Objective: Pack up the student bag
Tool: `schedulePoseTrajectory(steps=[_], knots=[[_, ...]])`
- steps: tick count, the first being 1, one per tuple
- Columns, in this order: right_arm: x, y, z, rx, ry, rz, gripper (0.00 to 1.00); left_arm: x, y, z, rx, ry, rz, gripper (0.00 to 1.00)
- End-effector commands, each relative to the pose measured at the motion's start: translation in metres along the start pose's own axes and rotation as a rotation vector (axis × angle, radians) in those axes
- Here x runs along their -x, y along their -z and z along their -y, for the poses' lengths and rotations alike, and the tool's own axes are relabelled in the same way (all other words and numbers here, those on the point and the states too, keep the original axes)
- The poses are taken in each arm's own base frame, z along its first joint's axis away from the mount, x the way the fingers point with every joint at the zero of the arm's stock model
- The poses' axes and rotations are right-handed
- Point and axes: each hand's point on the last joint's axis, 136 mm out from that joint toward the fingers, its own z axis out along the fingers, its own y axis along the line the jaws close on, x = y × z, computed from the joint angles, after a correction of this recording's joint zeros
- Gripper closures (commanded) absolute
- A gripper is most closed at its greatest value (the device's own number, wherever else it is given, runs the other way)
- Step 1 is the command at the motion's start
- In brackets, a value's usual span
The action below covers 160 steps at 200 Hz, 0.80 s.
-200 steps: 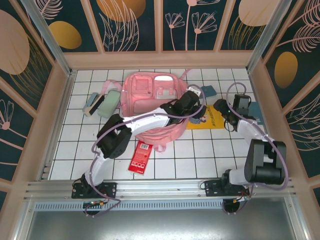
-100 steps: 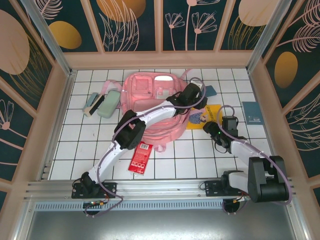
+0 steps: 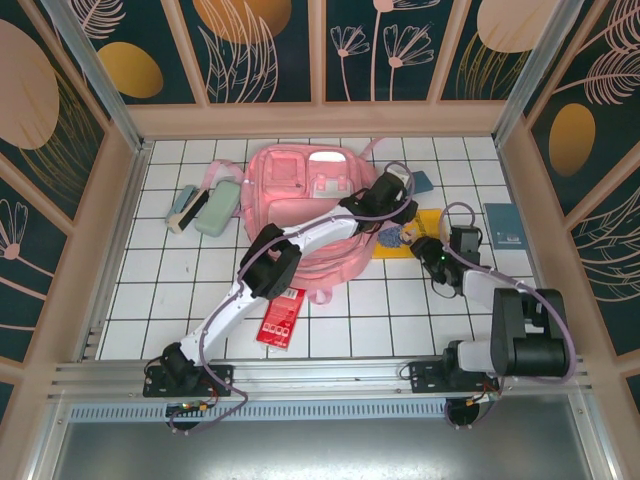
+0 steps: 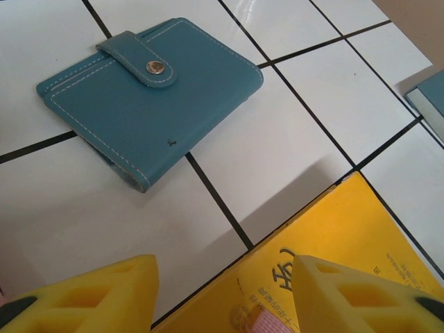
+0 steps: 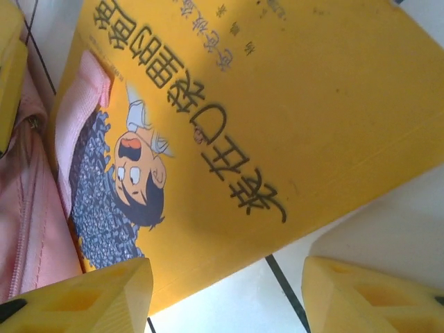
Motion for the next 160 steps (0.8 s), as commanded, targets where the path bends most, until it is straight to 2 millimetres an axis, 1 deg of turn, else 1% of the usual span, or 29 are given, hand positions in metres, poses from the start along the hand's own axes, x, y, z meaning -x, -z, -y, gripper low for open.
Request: schedulePoseTrajectory(steps=[1,31,52,65,80,89,110,129,146,160], knots=[[0.046,-0.008,-0.012,0.045,0.041,0.141,0.41,-0.011,-0.008,-0.005,-0.001,0.016,-0.032,0.46],[0.068,-0.012,-0.017,0.054,0.042,0.173,0.43,-0.015,-0.011,-0.010,0.002,0.024,-0.046,0.45],[0.078,-0.014,-0.024,0.068,0.056,0.177,0.43,-0.017,-0.011,-0.022,0.044,0.016,-0.054,0.45],[0.085,-0.013,-0.028,0.075,0.070,0.190,0.43,-0.018,-0.011,-0.033,0.087,0.021,-0.054,0.45],[0.093,-0.012,-0.029,0.065,0.079,0.207,0.43,-0.018,-0.011,-0.046,0.127,0.036,-0.052,0.44],[0.095,-0.012,-0.030,0.068,0.077,0.204,0.43,-0.018,-0.011,-0.052,0.142,0.048,-0.055,0.44],[0.093,-0.012,-0.030,0.076,0.071,0.197,0.43,-0.024,-0.014,-0.061,0.167,0.066,-0.072,0.45],[0.087,-0.011,-0.029,0.083,0.065,0.191,0.43,-0.036,-0.018,-0.067,0.187,0.067,-0.101,0.45],[0.082,-0.011,-0.026,0.076,0.060,0.186,0.43,-0.047,-0.022,-0.079,0.233,0.069,-0.118,0.45],[0.076,-0.011,-0.022,0.070,0.054,0.175,0.43,-0.054,-0.025,-0.081,0.241,0.063,-0.139,0.45]])
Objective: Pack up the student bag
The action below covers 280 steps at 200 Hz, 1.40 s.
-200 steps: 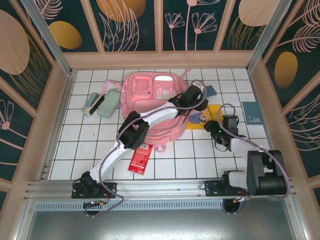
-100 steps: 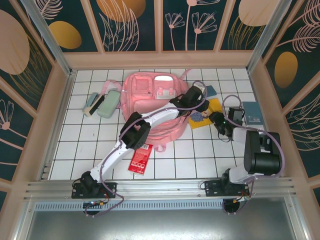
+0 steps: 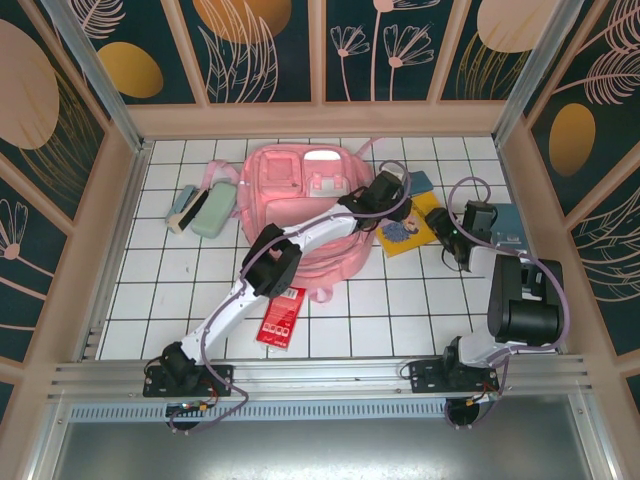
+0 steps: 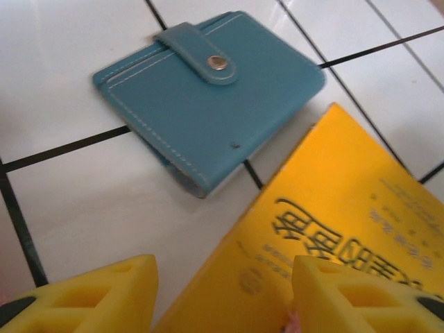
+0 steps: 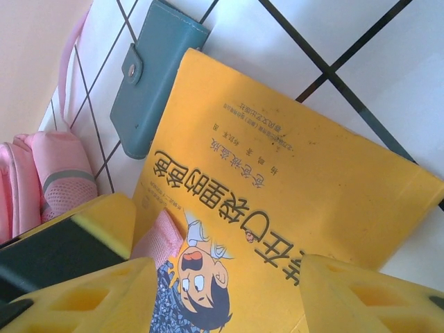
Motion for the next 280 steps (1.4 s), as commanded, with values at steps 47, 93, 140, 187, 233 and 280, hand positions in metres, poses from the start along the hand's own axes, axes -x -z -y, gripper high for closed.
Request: schedulePoseTrajectory(steps=[47,93,140,187,233,280], knots=[[-0.029,0.008,0.013,-0.036,0.005,-0.024,0.43,-0.066,-0.012,-0.037,0.055,0.004,-0.219,0.49],[-0.045,0.002,0.017,-0.011,-0.029,-0.072,0.43,-0.068,0.015,0.017,-0.197,0.019,-0.265,0.53],[-0.051,-0.001,0.009,0.059,-0.048,-0.094,0.42,-0.082,0.025,0.037,-0.251,0.019,-0.311,0.56],[-0.049,0.006,-0.039,0.334,-0.085,-0.136,0.42,-0.093,0.025,0.049,-0.286,0.028,-0.338,0.58],[-0.042,0.016,-0.073,0.439,-0.128,-0.144,0.42,-0.092,0.031,0.061,-0.323,0.036,-0.340,0.58],[-0.033,0.018,-0.071,0.327,-0.128,-0.087,0.41,-0.093,0.032,0.062,-0.313,0.037,-0.337,0.58]])
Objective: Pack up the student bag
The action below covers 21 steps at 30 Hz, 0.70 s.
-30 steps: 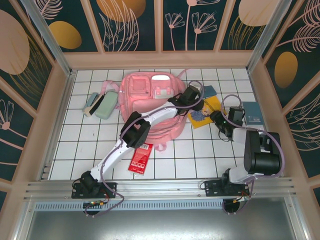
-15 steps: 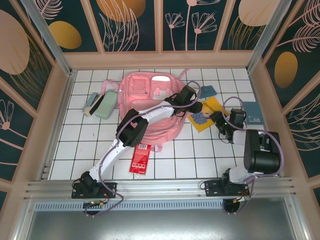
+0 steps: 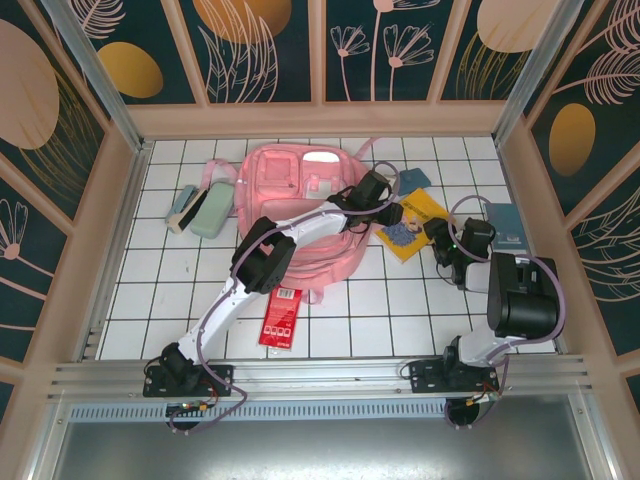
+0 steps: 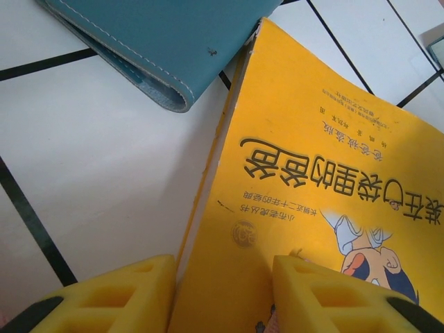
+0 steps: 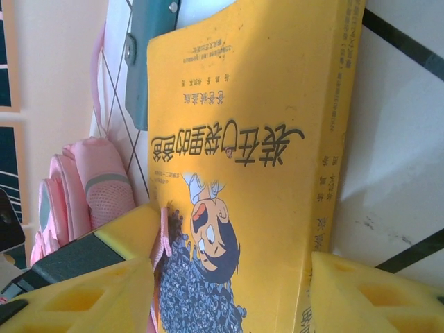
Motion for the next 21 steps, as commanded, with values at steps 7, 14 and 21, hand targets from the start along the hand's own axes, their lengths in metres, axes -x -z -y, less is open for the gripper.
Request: schedulePoseTrajectory(steps=[7,14,21], knots=[[-0.003,0.014,-0.024,-0.160,0.165,0.029,0.39,-0.060,0.006,0.053,-0.115,0.042,-0.172,0.56],[0.001,0.021,0.009,-0.307,0.204,0.064,0.38,-0.056,0.013,0.059,-0.085,0.045,-0.144,0.52],[0.014,0.037,0.012,-0.346,0.262,0.122,0.38,-0.067,0.009,0.052,-0.070,0.062,-0.165,0.54]])
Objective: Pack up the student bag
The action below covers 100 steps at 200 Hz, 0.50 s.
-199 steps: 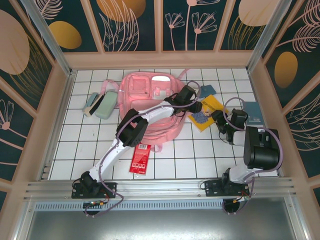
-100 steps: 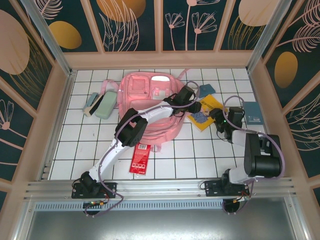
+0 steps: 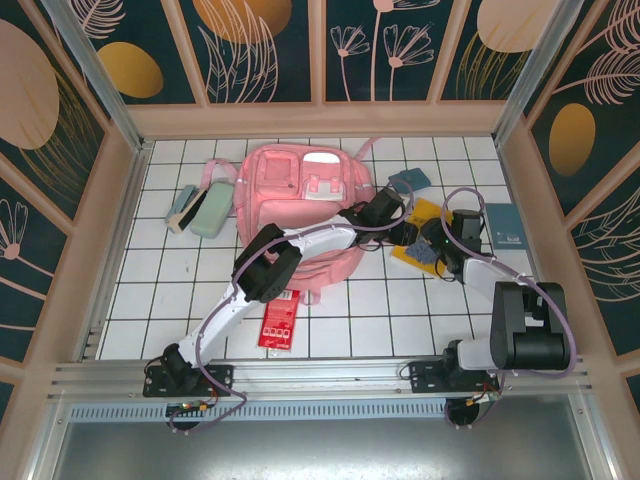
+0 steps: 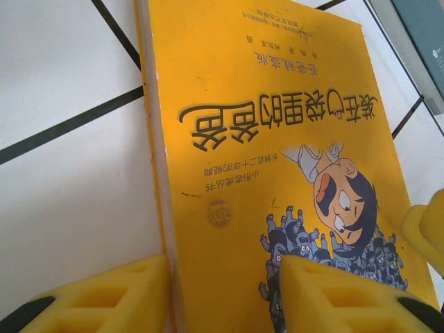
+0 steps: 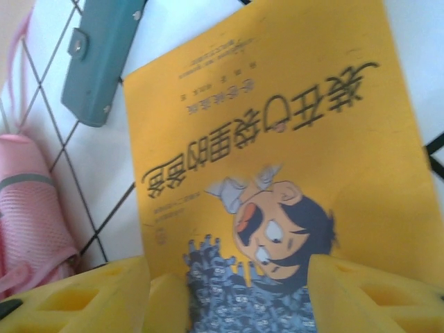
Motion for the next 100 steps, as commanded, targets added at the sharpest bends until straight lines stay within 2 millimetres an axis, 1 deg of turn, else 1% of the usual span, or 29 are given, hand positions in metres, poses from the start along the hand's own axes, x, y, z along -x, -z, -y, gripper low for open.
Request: schedulePoseTrajectory(steps=[1,20,43,63,70,100], knots=[[0.010,0.011,0.012,-0.049,0.045,0.045,0.38,-0.023,0.002,-0.004,0.019,0.046,-0.077,0.54],[0.019,0.016,0.025,-0.059,0.023,0.052,0.38,-0.022,0.002,-0.004,0.022,0.046,-0.075,0.54],[0.020,0.018,0.039,-0.060,0.003,0.041,0.38,-0.022,0.003,-0.005,0.026,0.046,-0.072,0.56],[0.010,0.009,0.046,-0.064,0.004,-0.006,0.38,-0.021,0.003,-0.004,0.022,0.048,-0.071,0.58],[0.006,0.006,0.045,-0.053,0.001,-0.024,0.38,-0.020,0.003,-0.003,0.017,0.050,-0.070,0.61],[-0.009,-0.008,0.043,-0.054,0.016,-0.073,0.38,-0.023,0.002,0.001,0.003,0.053,-0.077,0.62]])
